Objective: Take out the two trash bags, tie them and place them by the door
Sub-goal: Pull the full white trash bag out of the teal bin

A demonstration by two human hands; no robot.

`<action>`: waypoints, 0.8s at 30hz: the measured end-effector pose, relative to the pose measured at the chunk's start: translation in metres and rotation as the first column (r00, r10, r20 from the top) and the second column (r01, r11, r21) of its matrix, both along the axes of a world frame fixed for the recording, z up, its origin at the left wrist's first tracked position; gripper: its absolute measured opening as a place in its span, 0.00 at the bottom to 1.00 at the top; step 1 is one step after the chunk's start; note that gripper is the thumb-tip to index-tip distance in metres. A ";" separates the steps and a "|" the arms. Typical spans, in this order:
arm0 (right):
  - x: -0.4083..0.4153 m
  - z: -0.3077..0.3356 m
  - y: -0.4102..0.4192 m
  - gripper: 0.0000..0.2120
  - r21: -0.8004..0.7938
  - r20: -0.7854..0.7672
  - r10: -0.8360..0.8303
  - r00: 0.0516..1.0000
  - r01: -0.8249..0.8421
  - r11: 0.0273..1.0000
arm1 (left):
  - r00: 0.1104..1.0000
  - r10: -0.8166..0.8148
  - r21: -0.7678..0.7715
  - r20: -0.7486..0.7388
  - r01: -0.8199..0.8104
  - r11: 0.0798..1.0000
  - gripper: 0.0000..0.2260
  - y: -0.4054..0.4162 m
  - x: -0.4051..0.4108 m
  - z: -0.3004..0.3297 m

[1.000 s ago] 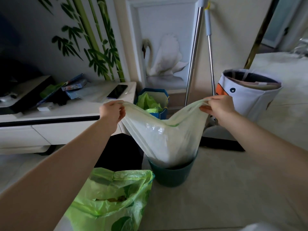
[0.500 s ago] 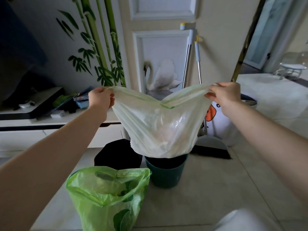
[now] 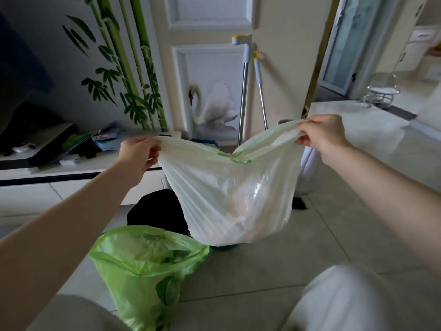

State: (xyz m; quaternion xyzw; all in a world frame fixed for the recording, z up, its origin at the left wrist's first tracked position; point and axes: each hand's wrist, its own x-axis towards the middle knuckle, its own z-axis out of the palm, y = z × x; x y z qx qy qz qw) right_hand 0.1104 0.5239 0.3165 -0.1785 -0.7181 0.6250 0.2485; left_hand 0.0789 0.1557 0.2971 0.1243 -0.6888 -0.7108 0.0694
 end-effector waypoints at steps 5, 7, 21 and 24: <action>0.029 -0.040 0.008 0.07 0.023 0.093 0.020 0.995 -0.022 0.999 | 0.993 -0.058 0.000 0.099 0.059 0.998 0.08 0.016 0.018 -0.044; 0.035 -0.064 0.014 0.08 0.045 0.169 0.040 0.985 -0.048 0.998 | 0.986 -0.071 -0.005 0.148 0.072 0.997 0.07 0.019 0.024 -0.068; 0.014 -0.233 0.009 0.03 0.042 0.647 0.102 0.756 -0.168 0.985 | 0.876 0.057 -0.132 0.478 0.007 0.991 0.02 -0.025 0.052 -0.228; 0.000 -0.250 0.005 0.16 0.051 0.676 0.119 0.727 -0.207 0.977 | 0.856 0.044 -0.156 0.515 0.043 0.987 0.04 -0.040 0.051 -0.246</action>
